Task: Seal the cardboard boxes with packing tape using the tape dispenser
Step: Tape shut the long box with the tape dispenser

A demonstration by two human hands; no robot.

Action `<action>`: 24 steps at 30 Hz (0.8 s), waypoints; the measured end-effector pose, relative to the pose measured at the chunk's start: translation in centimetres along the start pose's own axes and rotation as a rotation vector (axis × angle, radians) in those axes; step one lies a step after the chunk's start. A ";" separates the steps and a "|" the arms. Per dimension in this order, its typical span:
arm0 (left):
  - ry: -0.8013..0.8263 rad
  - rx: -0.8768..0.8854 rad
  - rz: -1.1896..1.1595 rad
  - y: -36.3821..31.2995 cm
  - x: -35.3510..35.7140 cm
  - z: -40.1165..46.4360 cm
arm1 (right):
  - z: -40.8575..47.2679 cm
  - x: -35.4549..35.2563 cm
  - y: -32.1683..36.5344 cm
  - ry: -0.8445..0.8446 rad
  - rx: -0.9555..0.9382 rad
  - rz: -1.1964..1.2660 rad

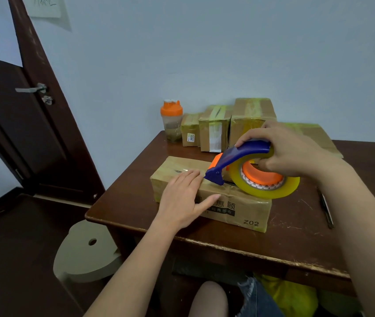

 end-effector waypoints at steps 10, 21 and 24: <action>-0.003 -0.003 0.035 4.5 -0.9 0.3 | 2.1 1.4 3.3 0.013 -0.046 -0.010; -0.081 -0.120 0.010 4.3 0.2 0.2 | 1.1 0.0 1.8 0.045 -0.057 0.084; -0.063 -0.125 0.022 4.4 0.2 0.3 | 0.7 -0.1 1.5 0.042 -0.065 0.086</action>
Point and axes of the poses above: each hand's wrist, its own z-axis towards the middle knuckle, its own x-axis out of the palm, y = z × x, the point moved 7 cm from there along z, towards the middle knuckle, and after that the axes turned 4 degrees about -x, right-handed, at the moved point
